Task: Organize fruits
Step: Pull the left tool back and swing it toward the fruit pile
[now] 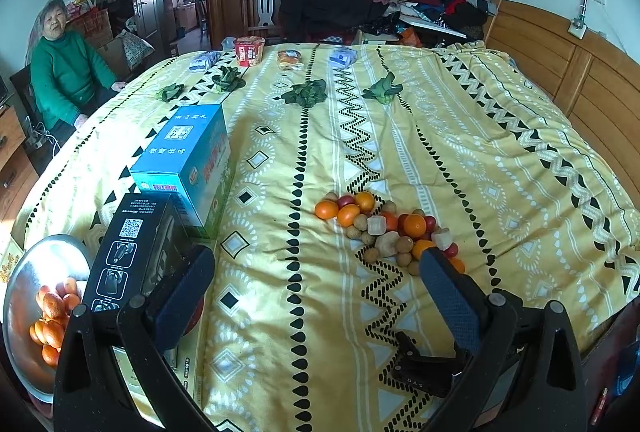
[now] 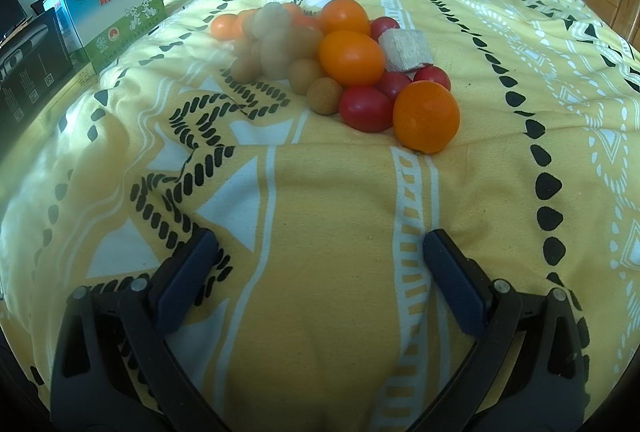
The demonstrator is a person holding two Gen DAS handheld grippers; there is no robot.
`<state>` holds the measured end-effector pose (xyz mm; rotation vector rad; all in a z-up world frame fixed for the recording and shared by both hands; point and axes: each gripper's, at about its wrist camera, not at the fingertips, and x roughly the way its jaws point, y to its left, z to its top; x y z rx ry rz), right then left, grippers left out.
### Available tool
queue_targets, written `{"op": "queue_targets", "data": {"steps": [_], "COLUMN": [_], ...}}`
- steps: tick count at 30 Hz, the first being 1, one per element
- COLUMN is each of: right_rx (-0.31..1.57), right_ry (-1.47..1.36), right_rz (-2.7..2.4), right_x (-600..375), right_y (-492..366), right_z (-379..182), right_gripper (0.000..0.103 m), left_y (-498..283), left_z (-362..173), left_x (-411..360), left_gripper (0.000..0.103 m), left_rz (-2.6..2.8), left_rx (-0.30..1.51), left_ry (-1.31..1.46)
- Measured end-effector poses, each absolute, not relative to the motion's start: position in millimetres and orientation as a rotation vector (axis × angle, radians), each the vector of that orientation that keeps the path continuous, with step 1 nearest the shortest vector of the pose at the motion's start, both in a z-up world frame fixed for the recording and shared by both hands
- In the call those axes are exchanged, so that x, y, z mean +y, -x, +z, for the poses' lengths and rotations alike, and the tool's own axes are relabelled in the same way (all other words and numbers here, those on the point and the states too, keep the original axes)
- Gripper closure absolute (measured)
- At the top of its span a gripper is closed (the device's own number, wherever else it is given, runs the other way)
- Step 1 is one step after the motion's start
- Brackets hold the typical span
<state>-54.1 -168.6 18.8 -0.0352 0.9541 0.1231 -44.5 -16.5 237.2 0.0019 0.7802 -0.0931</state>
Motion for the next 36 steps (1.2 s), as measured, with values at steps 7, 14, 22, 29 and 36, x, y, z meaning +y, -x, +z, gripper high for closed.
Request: {"op": "queue_targets", "data": {"steps": [7, 14, 22, 29, 36], "right_rx": [0.954, 0.955, 0.955, 0.955, 0.955], "right_ry": [0.035, 0.035, 0.036, 0.036, 0.037], "right_rz": [0.124, 0.125, 0.124, 0.124, 0.123], "right_x": [-169, -168, -169, -169, -169], "right_y": [55, 55, 55, 55, 55], "right_z": [19, 18, 18, 18, 18], "right_gripper": [0.0, 0.0, 0.0, 0.0, 0.0], "left_y": [42, 40, 40, 39, 37], "left_z": [235, 233, 232, 229, 223], "left_x": [-19, -20, -21, -23, -20], "left_gripper": [0.0, 0.0, 0.0, 0.0, 0.0], "left_rz": [-0.104, -0.109, -0.108, -0.114, -0.127], "left_rx": [0.787, 0.794, 0.796, 0.808, 0.806], "left_ry": [-0.003, -0.001, -0.001, 0.003, 0.013]}}
